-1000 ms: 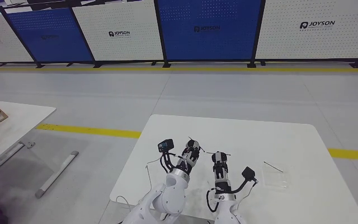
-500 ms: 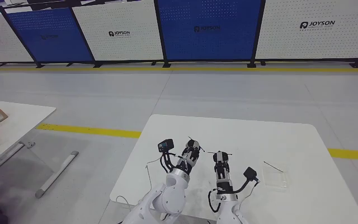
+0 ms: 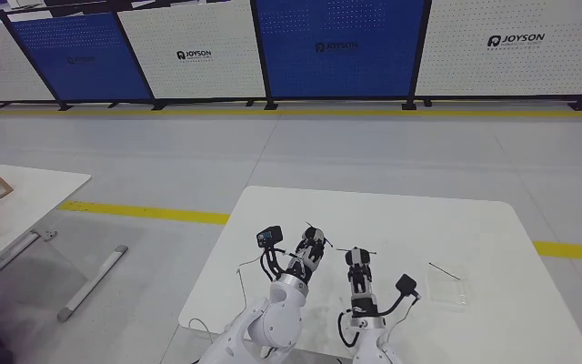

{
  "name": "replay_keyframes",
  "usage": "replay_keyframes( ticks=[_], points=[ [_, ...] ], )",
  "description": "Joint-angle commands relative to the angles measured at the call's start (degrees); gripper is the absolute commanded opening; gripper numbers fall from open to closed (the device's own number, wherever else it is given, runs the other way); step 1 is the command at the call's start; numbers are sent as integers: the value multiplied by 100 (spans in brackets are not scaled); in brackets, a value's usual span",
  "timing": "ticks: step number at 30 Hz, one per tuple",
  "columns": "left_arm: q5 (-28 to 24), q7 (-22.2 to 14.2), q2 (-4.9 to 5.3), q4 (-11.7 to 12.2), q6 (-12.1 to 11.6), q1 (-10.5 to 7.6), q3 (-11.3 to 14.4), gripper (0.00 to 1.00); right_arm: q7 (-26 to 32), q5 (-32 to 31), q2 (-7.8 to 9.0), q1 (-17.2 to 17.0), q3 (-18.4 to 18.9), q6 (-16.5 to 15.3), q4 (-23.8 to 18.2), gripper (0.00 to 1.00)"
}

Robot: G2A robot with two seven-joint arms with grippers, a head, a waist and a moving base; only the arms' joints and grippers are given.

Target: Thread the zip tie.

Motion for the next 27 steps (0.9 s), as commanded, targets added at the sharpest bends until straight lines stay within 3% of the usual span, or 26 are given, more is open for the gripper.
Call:
replay_keyframes(
  ticks=[1, 27],
  points=[
    [0, 0, 0, 0, 0, 0, 0, 0, -1, -19, -10, 4, -1, 17, -5, 0],
    [0, 0, 0, 0, 0, 0, 0, 0, -56, -254, -136, 63, 18, 182, 103, 0]
  ],
)
